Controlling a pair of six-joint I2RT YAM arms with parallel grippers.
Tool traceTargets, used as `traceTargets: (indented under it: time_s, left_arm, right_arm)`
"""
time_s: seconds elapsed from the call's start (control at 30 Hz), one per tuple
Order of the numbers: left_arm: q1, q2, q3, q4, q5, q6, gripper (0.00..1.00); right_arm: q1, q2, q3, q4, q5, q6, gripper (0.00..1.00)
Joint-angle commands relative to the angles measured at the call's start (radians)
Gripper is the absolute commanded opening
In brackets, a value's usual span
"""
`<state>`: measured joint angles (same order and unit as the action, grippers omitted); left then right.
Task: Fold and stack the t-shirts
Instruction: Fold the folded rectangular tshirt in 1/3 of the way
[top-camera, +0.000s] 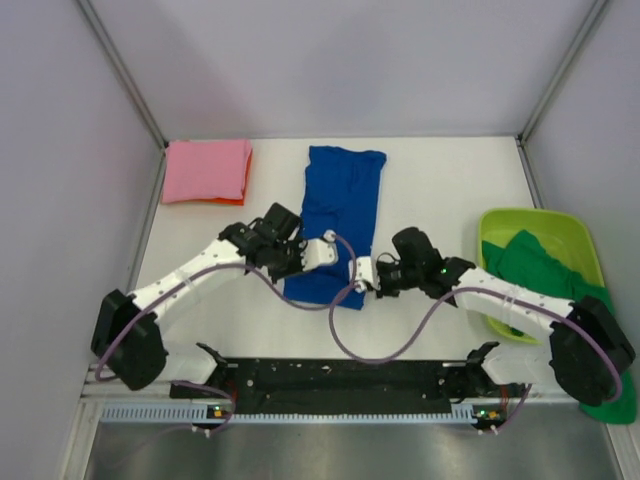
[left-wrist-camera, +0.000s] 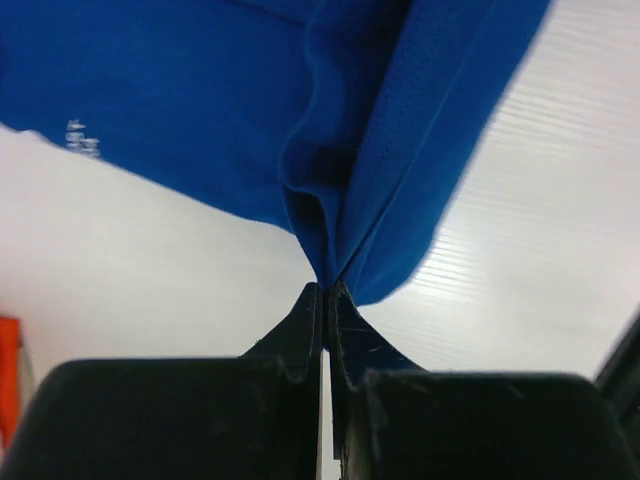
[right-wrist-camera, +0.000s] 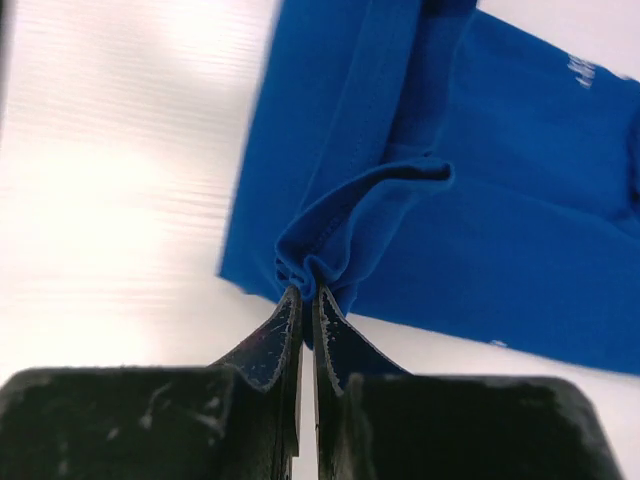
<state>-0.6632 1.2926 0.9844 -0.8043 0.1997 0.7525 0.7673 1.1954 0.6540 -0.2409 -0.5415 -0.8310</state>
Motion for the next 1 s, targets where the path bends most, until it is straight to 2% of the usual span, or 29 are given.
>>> traceTargets:
  time_s: [0.0, 0.13, 0.3, 0.53, 0.77, 0.83, 0.93, 0.97]
  left_arm:
    - [0.089, 0.176, 0.198, 0.1, -0.126, -0.054, 0.0]
    - [0.172, 0.371, 0.408, 0.07, -0.122, -0.076, 0.0]
    - [0.182, 0.525, 0.557, 0.08, -0.121, -0.064, 0.0]
    - [0.194, 0.672, 0.687, 0.111, -0.152, -0.062, 0.0]
    - [0.201, 0.76, 0.74, 0.142, -0.175, -0.076, 0.0]
    - [0.206, 0.783, 0.75, 0.158, -0.189, -0.093, 0.09]
    - [0.229, 0.813, 0.775, 0.247, -0.284, -0.148, 0.29]
    - [0.241, 0.826, 0.801, 0.281, -0.307, -0.172, 0.36]
  right_arm:
    - [-0.115, 0.111, 0.096, 0.159, 0.02, 0.011, 0.0]
    - [-0.192, 0.26, 0.209, 0.169, 0.06, -0.017, 0.0]
    - [-0.25, 0.381, 0.295, 0.216, 0.118, -0.054, 0.0]
    - [-0.299, 0.5, 0.38, 0.227, 0.146, -0.111, 0.0]
    - [-0.326, 0.582, 0.444, 0.233, 0.149, -0.122, 0.01]
    - [-0.33, 0.618, 0.463, 0.303, 0.201, -0.073, 0.16]
    - [-0.352, 0.673, 0.502, 0.411, 0.299, 0.019, 0.46]
    - [-0.362, 0.691, 0.528, 0.431, 0.334, 0.056, 0.5]
